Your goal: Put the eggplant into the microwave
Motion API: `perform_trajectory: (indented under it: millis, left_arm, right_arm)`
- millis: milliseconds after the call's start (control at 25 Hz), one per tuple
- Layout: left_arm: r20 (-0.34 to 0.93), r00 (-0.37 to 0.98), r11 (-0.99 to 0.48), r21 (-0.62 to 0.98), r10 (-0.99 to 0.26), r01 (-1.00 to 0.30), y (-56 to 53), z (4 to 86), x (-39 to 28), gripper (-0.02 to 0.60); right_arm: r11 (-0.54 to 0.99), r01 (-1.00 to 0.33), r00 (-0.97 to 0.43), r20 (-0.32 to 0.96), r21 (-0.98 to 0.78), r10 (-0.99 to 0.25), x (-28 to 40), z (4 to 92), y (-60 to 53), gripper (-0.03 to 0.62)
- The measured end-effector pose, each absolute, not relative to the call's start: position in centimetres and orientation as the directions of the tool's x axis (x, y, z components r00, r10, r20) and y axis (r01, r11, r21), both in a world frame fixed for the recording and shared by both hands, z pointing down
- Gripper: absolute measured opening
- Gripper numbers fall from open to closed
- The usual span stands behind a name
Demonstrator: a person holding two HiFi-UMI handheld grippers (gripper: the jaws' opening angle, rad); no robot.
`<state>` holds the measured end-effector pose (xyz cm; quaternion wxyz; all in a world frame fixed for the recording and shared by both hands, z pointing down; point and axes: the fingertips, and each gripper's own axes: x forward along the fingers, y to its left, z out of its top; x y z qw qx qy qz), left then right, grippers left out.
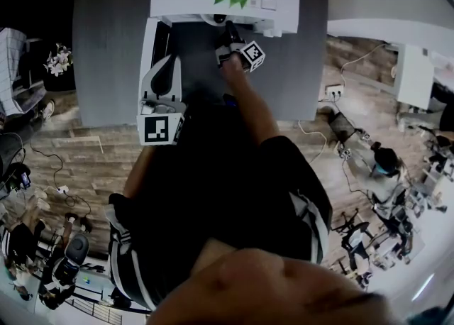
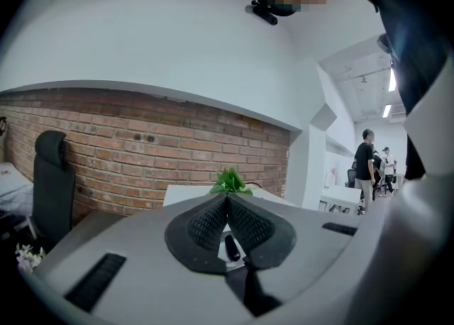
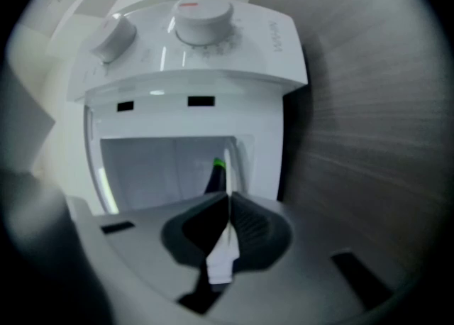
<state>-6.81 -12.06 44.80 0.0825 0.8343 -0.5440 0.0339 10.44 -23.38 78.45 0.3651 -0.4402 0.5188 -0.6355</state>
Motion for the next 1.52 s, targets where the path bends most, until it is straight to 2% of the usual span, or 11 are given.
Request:
perform_trajectory:
  millis: [1280, 1400, 1520]
  left_arm:
    - [0.143, 0.413, -0.4, 0.111, -0.899, -0.91, -12.3, 44.9, -6.6, 0.035]
    - [0.146, 0.416, -0.402, 0.116, -0.898, -0.908, -12.1, 44.9, -6.5, 0.035]
    - [0.137, 0.42, -0.406, 0.118, -0.897, -0.906, -12.0, 44.8, -6.5, 0.035]
  right_arm:
    - [-0.224, -0.055, -0.325, 0.23, -0.973, -0.917, 11.4, 78.4, -24.3, 0.038]
    - [-0.229, -0.109, -0.325, 0.253, -0.967, -0.911, 11.6, 78.1, -24.0, 0.038]
    - [-0.223, -0.217, -0.327, 0.286, -0.95, -0.901, 11.8, 77.5, -23.6, 0.038]
